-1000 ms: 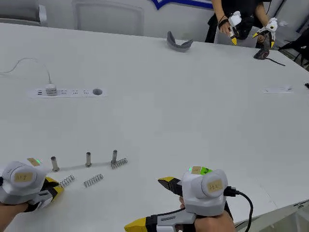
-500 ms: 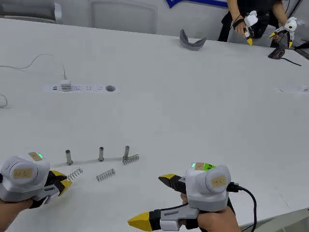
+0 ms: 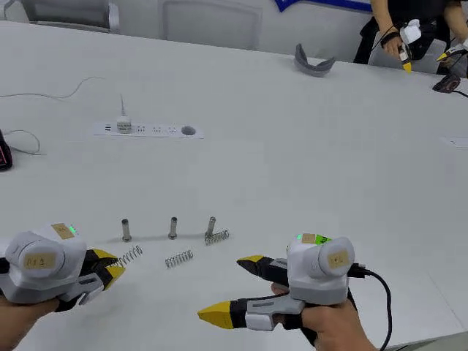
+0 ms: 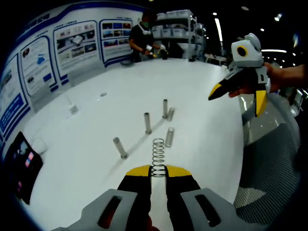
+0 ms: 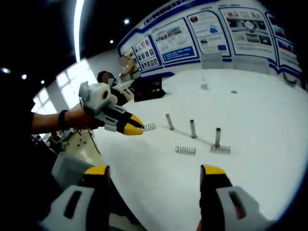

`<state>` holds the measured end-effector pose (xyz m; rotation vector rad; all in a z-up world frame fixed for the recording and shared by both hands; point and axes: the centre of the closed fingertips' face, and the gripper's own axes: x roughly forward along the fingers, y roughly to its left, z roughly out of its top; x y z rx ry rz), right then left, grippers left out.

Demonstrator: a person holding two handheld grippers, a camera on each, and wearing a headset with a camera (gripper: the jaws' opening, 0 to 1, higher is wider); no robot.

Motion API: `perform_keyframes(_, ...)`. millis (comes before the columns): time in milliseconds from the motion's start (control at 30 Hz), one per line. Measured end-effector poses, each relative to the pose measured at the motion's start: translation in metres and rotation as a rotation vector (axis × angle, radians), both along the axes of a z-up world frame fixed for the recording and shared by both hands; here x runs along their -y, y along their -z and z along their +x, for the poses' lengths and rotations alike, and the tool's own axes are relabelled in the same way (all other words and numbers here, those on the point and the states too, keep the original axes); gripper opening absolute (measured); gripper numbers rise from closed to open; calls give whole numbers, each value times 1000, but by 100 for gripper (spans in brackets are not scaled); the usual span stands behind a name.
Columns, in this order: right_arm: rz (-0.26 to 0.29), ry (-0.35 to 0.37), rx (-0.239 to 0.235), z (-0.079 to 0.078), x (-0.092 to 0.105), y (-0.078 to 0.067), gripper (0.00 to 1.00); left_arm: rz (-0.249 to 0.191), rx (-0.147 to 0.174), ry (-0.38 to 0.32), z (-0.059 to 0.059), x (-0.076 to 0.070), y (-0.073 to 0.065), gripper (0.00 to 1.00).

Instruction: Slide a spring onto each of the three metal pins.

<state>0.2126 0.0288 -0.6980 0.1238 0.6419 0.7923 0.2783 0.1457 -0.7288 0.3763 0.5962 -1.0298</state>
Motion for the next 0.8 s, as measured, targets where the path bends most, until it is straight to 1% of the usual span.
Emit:
perform_keyframes(133, 53, -14, -1, 7, -12, -6, 72, -2, 14, 18, -4, 2, -4, 10)
perform_keyframes(167, 78, -21, -1, 10, -17, -9, 70, -6, 17, 19, -5, 2, -5, 10)
perform_keyframes(233, 123, -33, 0, 13, -25, -15, 64, -12, 23, 26, -7, 4, -9, 10)
perform_keyframes(333, 171, -47, 0, 18, -36, -23, 56, -21, 32, 43, -13, 7, -15, 10)
perform_keyframes(367, 179, -51, 1, 20, -39, -24, 54, -21, 35, 50, -16, 8, -18, 10)
perform_keyframes(467, 194, -65, 4, 24, -49, -27, 49, -29, 40, 68, -19, 11, -21, 10)
perform_keyframes(600, 208, -85, 4, 28, -61, -30, 45, -37, 51, 100, -25, 18, -28, 10)
perform_keyframes(800, 236, -90, -14, 30, -68, -28, 39, -55, 62, 134, -33, 28, -38, 10)
